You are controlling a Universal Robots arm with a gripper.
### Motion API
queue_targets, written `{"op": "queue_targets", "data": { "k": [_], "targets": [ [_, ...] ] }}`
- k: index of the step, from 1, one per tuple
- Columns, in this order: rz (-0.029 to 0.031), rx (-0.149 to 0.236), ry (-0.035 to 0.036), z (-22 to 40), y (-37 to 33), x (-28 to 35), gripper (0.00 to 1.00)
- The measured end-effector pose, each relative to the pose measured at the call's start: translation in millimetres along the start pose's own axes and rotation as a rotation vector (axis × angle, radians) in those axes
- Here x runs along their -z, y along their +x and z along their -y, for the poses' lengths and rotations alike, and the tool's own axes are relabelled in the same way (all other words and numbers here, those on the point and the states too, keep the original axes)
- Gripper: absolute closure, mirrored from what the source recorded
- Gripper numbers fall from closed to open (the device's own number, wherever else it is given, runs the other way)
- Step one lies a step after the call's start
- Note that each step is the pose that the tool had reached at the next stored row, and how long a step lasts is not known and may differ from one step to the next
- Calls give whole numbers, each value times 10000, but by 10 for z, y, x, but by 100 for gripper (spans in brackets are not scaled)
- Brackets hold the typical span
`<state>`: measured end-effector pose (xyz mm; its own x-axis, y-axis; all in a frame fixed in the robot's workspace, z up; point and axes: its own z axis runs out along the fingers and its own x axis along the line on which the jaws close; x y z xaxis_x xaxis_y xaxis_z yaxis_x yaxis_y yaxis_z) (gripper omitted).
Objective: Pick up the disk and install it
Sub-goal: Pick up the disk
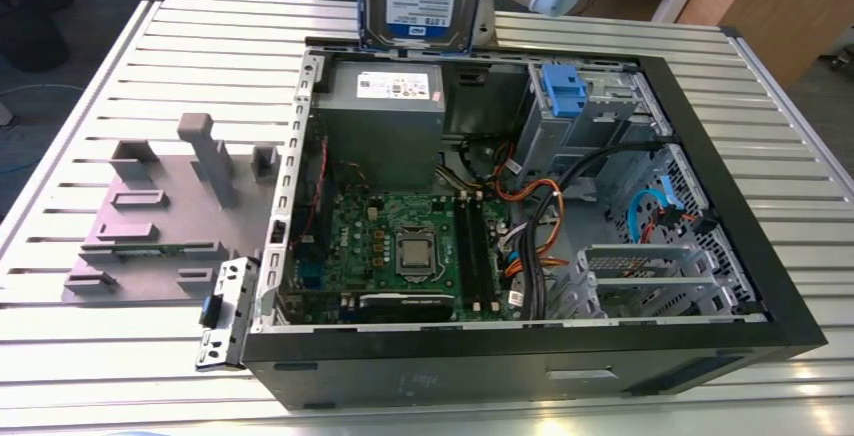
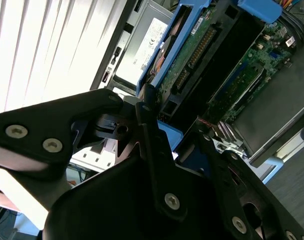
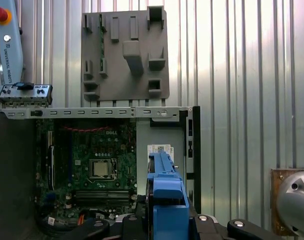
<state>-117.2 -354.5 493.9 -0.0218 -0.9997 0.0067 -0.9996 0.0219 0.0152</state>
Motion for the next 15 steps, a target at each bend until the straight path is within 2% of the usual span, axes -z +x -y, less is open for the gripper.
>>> {"op": "queue_targets", "data": {
  "k": [15],
  "targets": [
    [0,0,-2,61,-1,1,63]
  ]
}}
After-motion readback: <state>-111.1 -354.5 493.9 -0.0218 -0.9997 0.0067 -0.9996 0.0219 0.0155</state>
